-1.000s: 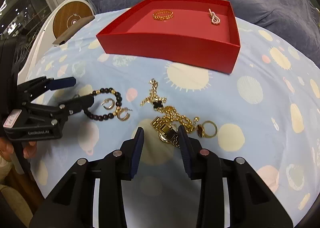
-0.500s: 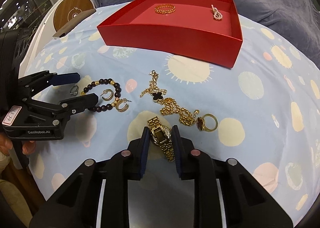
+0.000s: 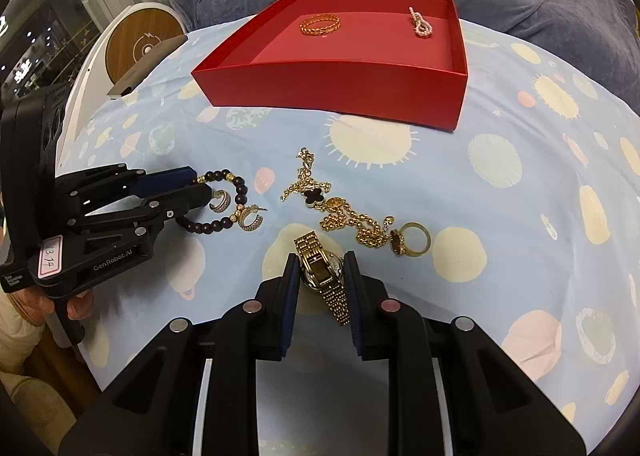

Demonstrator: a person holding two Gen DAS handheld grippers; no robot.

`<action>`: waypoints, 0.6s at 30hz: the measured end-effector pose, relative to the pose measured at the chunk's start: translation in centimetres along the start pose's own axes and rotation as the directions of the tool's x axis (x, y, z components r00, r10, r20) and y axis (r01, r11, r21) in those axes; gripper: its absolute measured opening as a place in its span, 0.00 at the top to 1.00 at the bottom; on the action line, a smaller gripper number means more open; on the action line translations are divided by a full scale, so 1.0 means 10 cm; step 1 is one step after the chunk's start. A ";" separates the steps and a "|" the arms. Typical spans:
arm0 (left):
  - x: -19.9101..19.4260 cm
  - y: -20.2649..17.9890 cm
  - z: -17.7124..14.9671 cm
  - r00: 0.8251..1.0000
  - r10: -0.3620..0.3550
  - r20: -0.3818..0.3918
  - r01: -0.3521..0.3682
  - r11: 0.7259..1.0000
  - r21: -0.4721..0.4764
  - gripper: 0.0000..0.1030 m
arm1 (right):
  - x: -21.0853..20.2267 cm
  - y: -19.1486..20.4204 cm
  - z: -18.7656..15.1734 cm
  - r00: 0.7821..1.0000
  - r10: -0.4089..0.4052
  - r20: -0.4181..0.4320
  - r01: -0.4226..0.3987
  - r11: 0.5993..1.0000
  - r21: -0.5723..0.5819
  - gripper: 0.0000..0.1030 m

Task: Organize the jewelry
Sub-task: 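Grasp the gold watch with the right gripper while the left gripper approaches the beaded bracelet, then grasp the dark beaded bracelet with the left gripper while the right gripper carries the watch to the box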

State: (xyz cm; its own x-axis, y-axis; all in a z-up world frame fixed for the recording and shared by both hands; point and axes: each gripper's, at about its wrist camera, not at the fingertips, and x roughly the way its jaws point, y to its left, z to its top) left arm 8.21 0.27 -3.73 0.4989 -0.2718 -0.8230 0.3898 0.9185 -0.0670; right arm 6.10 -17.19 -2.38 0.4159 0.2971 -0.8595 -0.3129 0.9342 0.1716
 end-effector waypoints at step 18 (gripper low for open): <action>-0.56 -0.09 0.27 0.985 -0.120 0.121 0.126 0.991 -0.046 0.95 | -0.43 -0.08 0.15 0.990 0.004 0.143 -0.010 0.999 0.042 0.79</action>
State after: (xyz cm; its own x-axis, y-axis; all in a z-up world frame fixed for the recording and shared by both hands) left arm 7.16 0.20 2.44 0.5384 -0.4129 -0.7346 0.4136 0.8890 -0.1965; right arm 5.79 -18.95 1.91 0.5323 0.3256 -0.7814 -0.2807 0.9387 0.1999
